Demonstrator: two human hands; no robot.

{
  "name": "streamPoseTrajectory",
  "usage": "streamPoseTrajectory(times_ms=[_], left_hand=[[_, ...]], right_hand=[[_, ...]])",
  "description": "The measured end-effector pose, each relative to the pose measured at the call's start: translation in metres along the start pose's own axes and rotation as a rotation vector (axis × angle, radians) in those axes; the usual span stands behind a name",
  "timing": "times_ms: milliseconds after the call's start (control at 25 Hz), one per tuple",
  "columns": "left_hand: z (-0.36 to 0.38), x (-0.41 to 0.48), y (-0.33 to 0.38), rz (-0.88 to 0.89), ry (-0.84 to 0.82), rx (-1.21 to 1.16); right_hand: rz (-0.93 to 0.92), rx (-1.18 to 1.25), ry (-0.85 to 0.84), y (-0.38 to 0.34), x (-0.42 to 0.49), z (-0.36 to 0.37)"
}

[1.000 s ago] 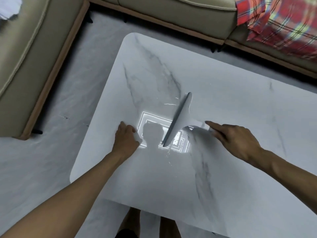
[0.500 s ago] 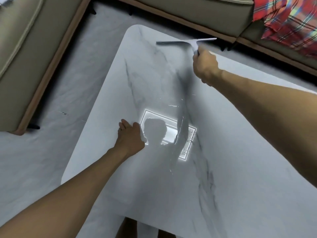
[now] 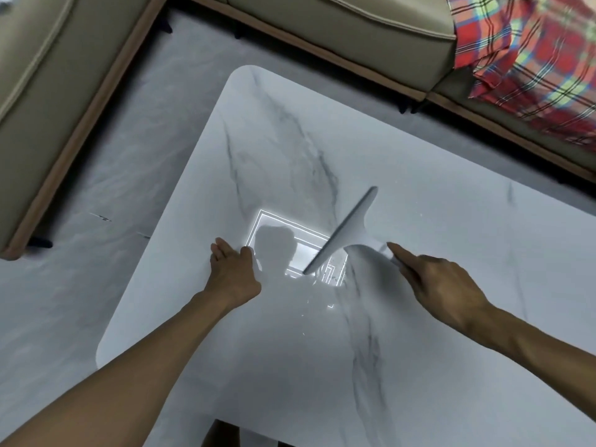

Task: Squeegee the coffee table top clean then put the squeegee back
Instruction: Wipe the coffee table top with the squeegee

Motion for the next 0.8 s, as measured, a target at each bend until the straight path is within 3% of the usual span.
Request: streamPoseTrajectory(times_ms=[240, 360, 600, 800], left_hand=[[0.0, -0.001, 0.003, 0.006, 0.003, 0.019], [0.005, 0.002, 0.001, 0.004, 0.019, 0.057], [0.007, 0.003, 0.002, -0.012, 0.022, 0.08], [0.007, 0.001, 0.004, -0.036, 0.018, 0.059]], right_hand=[[0.147, 0.222, 0.298, 0.013, 0.083, -0.081], [0.257, 0.312, 0.345, 0.013, 0.132, -0.098], [0.254, 0.251, 0.243, 0.01, 0.079, -0.043], [0.304, 0.194, -0.002, 0.024, -0.027, -0.01]])
Point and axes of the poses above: each hand's wrist, its own x-axis towards the middle knuckle, its own z-axis out of the palm, y = z × x, the point moved 4 cm from there along x, towards the middle knuckle, and after that the axes turned 5 degrees about -y, right-handed, at the moved point
